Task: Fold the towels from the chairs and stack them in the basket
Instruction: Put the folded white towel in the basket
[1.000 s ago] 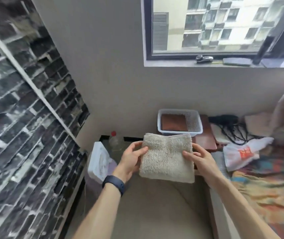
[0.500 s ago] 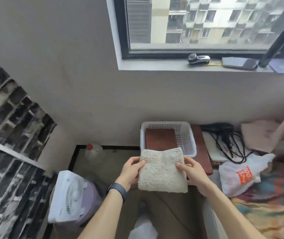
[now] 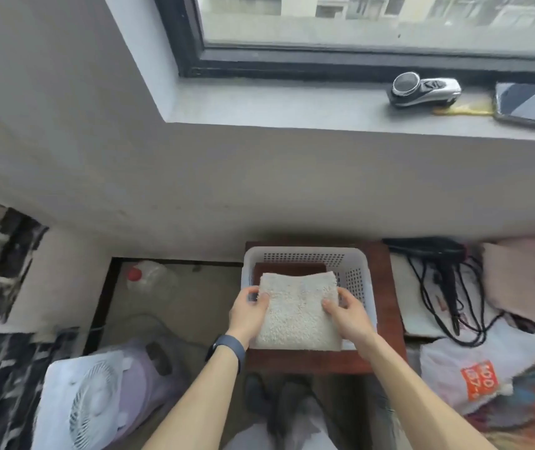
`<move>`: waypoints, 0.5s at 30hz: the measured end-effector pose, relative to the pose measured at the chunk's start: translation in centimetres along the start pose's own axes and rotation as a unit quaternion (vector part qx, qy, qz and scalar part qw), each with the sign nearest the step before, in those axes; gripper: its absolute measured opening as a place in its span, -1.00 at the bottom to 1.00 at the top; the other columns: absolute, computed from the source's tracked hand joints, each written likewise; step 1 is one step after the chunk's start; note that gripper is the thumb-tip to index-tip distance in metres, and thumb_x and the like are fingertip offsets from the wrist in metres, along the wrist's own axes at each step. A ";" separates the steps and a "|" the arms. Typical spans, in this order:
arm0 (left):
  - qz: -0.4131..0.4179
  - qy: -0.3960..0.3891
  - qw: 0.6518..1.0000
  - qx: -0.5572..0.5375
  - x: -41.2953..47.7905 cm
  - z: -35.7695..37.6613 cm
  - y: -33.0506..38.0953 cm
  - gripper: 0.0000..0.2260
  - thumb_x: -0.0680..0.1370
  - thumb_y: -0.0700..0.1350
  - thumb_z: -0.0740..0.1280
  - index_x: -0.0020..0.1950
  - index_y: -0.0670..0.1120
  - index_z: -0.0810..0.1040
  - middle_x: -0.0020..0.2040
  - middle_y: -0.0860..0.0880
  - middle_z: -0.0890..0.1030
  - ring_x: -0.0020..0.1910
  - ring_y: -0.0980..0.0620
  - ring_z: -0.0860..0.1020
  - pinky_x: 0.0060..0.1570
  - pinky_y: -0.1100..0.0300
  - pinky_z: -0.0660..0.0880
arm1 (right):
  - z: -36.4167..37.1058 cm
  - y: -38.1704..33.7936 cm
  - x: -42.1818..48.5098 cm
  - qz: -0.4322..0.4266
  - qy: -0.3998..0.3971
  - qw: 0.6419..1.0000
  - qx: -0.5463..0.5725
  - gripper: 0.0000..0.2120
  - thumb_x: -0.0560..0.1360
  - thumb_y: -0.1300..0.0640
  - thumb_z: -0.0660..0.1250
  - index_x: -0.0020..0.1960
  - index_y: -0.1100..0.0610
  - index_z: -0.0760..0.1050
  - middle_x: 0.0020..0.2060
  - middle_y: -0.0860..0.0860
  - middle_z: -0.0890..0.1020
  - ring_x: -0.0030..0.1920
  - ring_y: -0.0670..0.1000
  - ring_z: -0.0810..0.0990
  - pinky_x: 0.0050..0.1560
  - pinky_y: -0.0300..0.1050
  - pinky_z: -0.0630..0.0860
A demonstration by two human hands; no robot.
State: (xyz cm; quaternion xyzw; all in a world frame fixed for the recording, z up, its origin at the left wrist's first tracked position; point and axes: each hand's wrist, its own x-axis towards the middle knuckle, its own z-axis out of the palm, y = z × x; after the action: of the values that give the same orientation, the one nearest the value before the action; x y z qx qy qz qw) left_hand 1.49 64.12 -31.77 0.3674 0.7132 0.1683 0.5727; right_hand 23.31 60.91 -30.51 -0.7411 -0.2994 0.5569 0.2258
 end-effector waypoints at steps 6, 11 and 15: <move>-0.023 0.077 0.995 0.055 3.5 2.2 1.1 -0.68 0.65 0.07 0.22 0.38 0.01 0.44 0.05 -0.01 0.56 -0.02 -0.04 0.53 0.00 0.12 0.48 | 0.1 0.3 6.0 0.022 -0.019 0.999 -0.036 -0.61 0.59 -0.04 0.30 0.40 -0.04 0.40 0.20 -0.06 0.61 0.12 0.01 0.63 0.19 0.11 0.59; 0.056 0.181 0.917 0.351 2.4 4.5 1.4 -0.55 0.61 0.10 0.20 0.49 0.03 0.33 0.33 -0.12 0.45 0.17 -0.17 0.51 0.04 -0.02 0.48 | 0.5 0.2 6.0 0.004 0.060 0.997 -0.048 -0.54 0.58 -0.03 0.31 0.45 0.04 0.36 0.29 0.00 0.52 0.22 0.01 0.53 0.19 -0.05 0.48; 0.280 0.138 0.820 0.479 2.0 5.0 -0.1 -0.46 0.56 0.06 0.26 0.54 -0.01 0.34 0.52 -0.07 0.34 0.48 -0.08 0.32 0.40 -0.10 0.29 | 2.7 1.1 4.5 -0.215 0.197 0.929 -0.227 -0.59 0.61 0.00 0.24 0.43 0.09 0.41 0.43 0.05 0.43 0.44 0.07 0.36 0.42 0.03 0.33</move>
State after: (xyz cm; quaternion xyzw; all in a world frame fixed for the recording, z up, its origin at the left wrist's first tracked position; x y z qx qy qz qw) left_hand 6.05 64.61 -34.67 0.7522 0.6420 0.0077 0.1480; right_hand 21.78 63.26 -35.09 -0.7852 -0.5191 0.2557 0.2204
